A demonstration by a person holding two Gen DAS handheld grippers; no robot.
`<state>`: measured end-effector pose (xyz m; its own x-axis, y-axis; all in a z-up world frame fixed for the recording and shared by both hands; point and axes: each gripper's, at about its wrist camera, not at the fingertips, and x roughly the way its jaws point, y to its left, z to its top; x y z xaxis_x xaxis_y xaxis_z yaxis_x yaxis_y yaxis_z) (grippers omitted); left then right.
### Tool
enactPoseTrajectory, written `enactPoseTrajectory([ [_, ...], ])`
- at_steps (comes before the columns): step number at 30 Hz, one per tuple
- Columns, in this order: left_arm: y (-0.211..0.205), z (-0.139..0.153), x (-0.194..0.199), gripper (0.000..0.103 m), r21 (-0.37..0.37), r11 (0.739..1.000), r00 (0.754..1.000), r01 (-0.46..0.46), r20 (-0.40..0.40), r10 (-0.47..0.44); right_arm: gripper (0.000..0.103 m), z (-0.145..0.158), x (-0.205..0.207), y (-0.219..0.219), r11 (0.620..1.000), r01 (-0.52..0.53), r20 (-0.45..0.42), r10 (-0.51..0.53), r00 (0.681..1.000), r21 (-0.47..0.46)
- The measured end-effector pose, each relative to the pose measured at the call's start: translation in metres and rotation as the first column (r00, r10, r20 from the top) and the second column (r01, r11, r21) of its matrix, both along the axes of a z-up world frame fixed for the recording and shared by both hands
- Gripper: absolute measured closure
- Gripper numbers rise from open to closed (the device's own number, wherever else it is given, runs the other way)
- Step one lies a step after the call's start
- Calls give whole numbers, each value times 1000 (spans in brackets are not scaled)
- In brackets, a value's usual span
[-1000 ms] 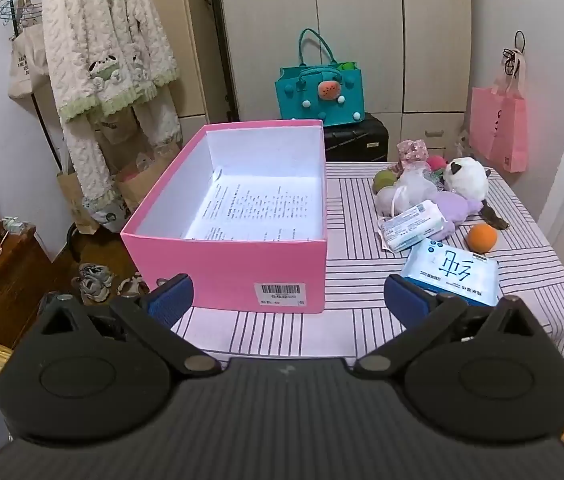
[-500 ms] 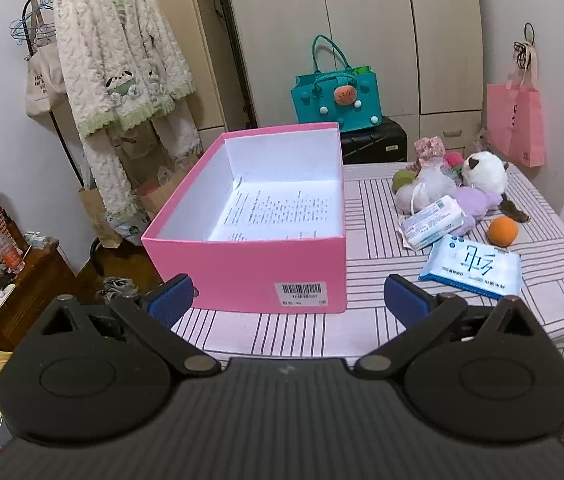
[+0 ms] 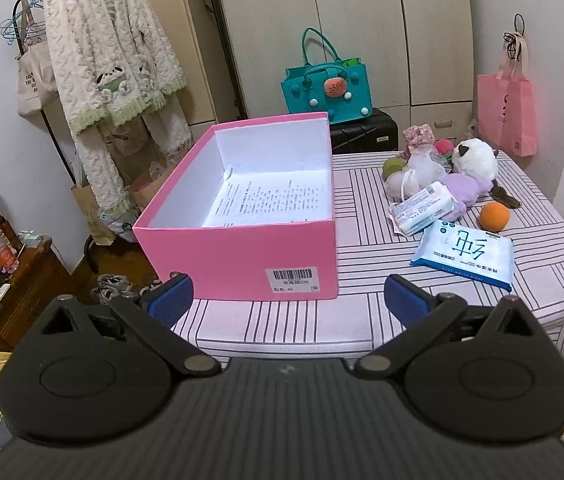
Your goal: Organize soft objects
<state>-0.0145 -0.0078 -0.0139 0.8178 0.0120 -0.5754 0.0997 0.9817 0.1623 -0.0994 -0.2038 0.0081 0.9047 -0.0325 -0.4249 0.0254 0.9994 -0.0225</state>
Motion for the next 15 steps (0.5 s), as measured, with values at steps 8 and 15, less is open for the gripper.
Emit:
enactPoseTrajectory([
  [8, 0, -2, -1, 0, -11, 1000, 1000, 8, -5, -8, 0, -4, 1, -2, 1000, 12, -9, -12, 1000, -7],
  [15, 1, -4, 0, 0, -12, 1000, 1000, -7, -10, 7, 0, -5, 2, -6, 999, 49, -8, -50, 999, -9],
])
